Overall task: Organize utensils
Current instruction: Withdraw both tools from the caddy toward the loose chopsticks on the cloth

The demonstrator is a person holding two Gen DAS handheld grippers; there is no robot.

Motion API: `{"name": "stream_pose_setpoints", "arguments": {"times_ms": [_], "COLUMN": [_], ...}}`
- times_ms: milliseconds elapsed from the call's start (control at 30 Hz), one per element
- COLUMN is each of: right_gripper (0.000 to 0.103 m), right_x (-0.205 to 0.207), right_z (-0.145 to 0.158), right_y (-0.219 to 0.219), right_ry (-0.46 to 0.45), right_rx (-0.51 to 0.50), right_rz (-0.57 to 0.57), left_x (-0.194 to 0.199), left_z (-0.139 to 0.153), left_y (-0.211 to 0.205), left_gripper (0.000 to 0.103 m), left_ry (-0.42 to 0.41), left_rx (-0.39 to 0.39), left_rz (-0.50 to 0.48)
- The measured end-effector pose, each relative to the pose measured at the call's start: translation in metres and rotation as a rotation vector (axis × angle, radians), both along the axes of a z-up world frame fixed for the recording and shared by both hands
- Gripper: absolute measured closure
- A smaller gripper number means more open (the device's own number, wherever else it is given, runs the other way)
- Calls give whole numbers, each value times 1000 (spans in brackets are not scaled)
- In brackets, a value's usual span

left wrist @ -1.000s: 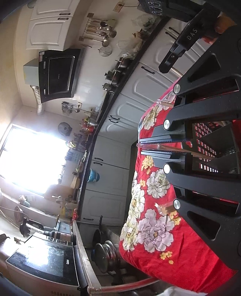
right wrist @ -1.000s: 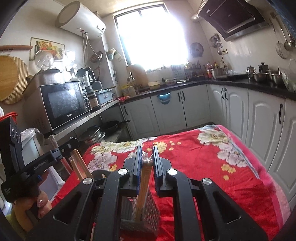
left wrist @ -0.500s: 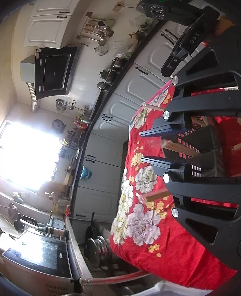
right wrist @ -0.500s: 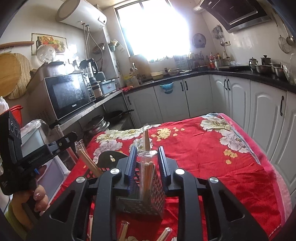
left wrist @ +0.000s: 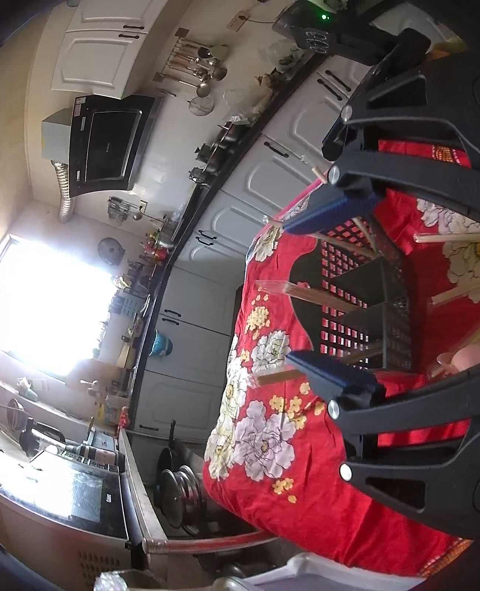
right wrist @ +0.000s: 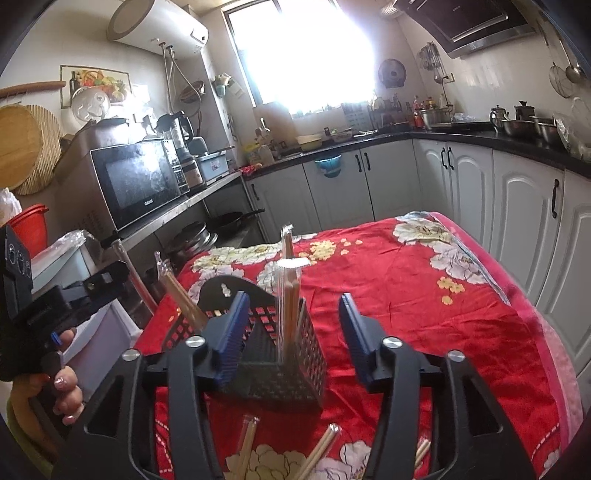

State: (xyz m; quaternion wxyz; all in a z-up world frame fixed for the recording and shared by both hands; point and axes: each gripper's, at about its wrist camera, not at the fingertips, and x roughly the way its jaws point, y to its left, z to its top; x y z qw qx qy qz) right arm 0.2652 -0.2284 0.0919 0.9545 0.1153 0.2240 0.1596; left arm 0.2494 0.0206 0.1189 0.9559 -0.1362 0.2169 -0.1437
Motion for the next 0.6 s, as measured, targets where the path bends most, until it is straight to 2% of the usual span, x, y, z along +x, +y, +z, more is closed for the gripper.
{"name": "stream_pose_setpoints", "arguments": {"times_ms": [67, 367, 600], "right_gripper": [48, 34, 32], "right_x": [-5, -25, -37], "right_z": [-3, -9, -16], "right_y": [1, 2, 7], "right_ry": [-2, -19, -1], "right_rx": [-19, -49, -61], "right_rz": [-2, -9, 18], "left_x": [-6, -28, -44], "left_z": [-2, -9, -16], "left_y": [2, 3, 7], "left_gripper": [34, 18, 14], "left_ry": [5, 3, 9], "left_rx": [-2, 5, -2], "left_rz": [-4, -18, -7]}}
